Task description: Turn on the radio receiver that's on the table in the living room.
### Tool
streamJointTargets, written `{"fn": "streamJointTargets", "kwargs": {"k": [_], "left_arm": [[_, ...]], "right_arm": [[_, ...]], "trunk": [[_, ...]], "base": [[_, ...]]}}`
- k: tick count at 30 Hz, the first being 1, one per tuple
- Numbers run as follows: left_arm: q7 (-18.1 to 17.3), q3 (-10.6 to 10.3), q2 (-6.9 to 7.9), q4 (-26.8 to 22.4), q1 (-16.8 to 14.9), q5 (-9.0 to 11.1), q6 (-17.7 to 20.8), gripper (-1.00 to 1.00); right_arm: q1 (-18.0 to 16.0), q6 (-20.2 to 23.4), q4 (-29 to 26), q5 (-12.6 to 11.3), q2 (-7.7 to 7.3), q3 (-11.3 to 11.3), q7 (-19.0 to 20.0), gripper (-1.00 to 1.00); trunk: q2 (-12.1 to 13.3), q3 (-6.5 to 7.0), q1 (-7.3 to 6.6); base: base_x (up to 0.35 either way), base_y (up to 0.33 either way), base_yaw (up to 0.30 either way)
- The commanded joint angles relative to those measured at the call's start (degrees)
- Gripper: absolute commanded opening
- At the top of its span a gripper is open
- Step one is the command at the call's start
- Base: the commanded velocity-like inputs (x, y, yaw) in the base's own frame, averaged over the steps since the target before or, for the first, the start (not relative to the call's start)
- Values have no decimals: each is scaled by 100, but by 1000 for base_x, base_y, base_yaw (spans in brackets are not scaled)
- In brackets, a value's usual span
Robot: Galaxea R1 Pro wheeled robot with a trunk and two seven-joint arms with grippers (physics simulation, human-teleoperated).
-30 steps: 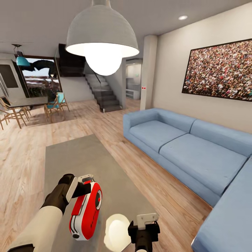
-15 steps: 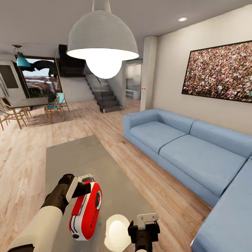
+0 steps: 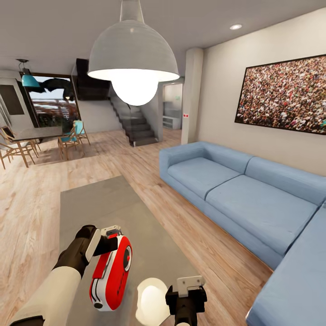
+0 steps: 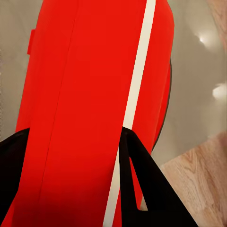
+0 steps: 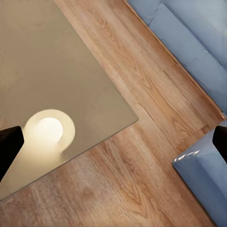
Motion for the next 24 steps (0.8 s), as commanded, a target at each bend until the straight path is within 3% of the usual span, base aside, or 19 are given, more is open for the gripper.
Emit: {"fn": "streamJointTargets", "kwargs": {"k": [1, 24], "left_arm": [[-1, 0, 0, 1, 0, 19, -1, -100], [-1, -1, 14, 0, -1, 21, -2, -100]], "right_arm": [[0, 0, 0, 0, 0, 0, 2, 100], [6, -6, -19, 19, 0, 53, 35, 100]], "trunk": [[41, 19, -23], [964, 431, -528]], "base": [[0, 0, 0], [0, 0, 0]]}}
